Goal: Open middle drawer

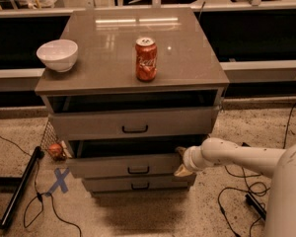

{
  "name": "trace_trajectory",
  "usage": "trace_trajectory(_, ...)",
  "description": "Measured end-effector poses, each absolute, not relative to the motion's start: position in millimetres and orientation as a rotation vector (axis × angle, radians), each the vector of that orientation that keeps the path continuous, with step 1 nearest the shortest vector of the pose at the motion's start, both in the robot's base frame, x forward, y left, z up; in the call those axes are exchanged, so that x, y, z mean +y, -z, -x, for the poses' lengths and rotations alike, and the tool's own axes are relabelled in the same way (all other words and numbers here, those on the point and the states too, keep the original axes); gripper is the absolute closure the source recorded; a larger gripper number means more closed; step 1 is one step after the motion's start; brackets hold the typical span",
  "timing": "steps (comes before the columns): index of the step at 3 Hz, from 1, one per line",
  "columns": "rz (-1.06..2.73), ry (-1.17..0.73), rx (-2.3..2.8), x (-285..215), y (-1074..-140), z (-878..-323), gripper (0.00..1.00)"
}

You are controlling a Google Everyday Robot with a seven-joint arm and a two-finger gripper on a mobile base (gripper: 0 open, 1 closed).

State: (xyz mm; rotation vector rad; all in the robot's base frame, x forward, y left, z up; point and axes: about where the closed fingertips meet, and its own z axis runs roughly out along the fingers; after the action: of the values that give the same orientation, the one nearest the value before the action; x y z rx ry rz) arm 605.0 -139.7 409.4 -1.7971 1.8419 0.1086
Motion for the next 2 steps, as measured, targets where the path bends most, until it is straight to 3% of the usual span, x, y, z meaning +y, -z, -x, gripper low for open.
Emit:
trace_trajectory(1, 1.797, -0.109, 1.842, -139.8, -410.1, -604.6, 0.41)
trace_trajectory(2, 1.799, -0.113, 1.841, -138.4, -408.8, -603.9, 0.26)
